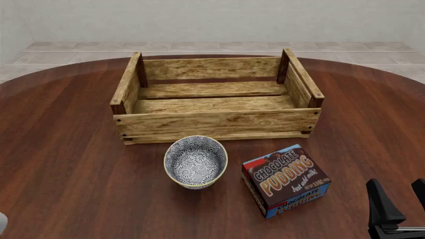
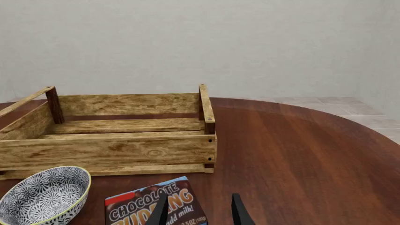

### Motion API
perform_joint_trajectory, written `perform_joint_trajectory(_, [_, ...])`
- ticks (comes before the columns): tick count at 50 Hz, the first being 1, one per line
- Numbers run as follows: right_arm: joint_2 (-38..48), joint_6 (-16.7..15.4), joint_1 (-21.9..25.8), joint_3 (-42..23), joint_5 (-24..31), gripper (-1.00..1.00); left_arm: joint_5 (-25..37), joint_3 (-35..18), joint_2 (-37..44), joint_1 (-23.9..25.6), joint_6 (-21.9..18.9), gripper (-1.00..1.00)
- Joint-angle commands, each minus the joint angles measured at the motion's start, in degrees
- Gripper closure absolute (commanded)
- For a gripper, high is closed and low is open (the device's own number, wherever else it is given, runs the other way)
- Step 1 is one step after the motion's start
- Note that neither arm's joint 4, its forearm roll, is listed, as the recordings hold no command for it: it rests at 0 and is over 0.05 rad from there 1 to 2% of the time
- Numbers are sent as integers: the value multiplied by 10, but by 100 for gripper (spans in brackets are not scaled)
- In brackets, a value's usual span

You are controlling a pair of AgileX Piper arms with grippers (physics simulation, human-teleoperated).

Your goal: Pick up the salad dressing and put it in the tray.

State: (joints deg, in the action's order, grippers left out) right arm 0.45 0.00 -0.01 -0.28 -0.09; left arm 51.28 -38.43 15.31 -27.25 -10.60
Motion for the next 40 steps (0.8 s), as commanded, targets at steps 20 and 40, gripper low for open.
perform_joint_trajectory(20, [0,0,0,0,0,-100,114,-115,-44,121,16,100])
perform_joint_trajectory(40, [0,0,0,0,0,-100,-156,-89,179,227,28,100])
